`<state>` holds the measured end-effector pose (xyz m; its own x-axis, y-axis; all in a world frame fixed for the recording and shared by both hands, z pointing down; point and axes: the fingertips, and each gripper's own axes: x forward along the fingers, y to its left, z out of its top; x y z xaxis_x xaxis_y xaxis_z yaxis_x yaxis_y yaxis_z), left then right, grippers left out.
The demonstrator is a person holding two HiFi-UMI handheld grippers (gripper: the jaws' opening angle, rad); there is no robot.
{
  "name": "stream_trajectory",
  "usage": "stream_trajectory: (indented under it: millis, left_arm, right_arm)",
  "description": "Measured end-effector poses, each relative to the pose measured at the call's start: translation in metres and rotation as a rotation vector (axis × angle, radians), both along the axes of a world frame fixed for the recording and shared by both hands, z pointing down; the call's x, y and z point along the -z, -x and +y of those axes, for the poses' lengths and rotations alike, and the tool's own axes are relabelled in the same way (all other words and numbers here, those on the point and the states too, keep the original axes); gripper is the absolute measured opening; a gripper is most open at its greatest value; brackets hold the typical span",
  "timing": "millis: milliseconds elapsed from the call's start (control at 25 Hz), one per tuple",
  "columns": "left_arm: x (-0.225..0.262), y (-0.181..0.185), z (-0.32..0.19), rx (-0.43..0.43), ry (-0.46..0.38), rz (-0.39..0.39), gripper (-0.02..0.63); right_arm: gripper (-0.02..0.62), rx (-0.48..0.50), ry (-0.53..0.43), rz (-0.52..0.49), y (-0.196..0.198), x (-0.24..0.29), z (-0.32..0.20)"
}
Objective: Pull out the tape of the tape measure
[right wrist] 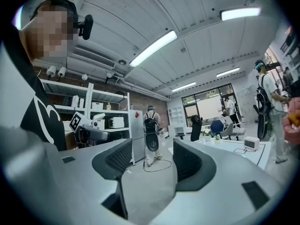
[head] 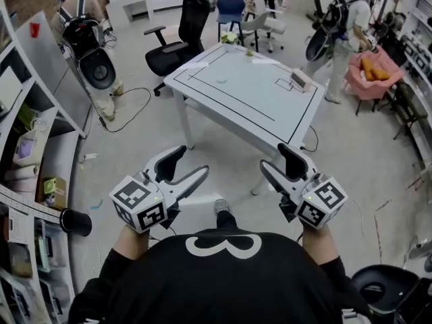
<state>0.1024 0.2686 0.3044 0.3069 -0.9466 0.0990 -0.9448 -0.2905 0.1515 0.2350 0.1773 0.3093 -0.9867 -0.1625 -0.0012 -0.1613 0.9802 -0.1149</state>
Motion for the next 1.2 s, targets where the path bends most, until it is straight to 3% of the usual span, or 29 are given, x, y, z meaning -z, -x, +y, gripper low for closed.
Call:
stream_trajectory:
  millis: [200,600,840,1200]
  left_arm:
    - [-0.009,0.041,-0.062,0.029,0.038,-0.035,0.311]
    - [-0.029,0.140,-0.230,0.137,0.114,0.008,0.313]
    - [-0.047,0.165,-0.301,0.076,0.169,-0.023,0.313]
    - [-0.090,0.207,-0.343,0.040,0.228,-0.044,0.312]
  right_arm:
    - [0.282,0.013,0.007,0.009,0.037,-0.009,-0.065]
    - [0.301,0.026,0.082,0.044,0.116,-0.040,-0.223]
    - [0.324,0.039,0.082,0.103,0.158,-0.061,-0.290]
    - [0.330,0.038,0.104,0.198,0.207,-0.099,-0.328]
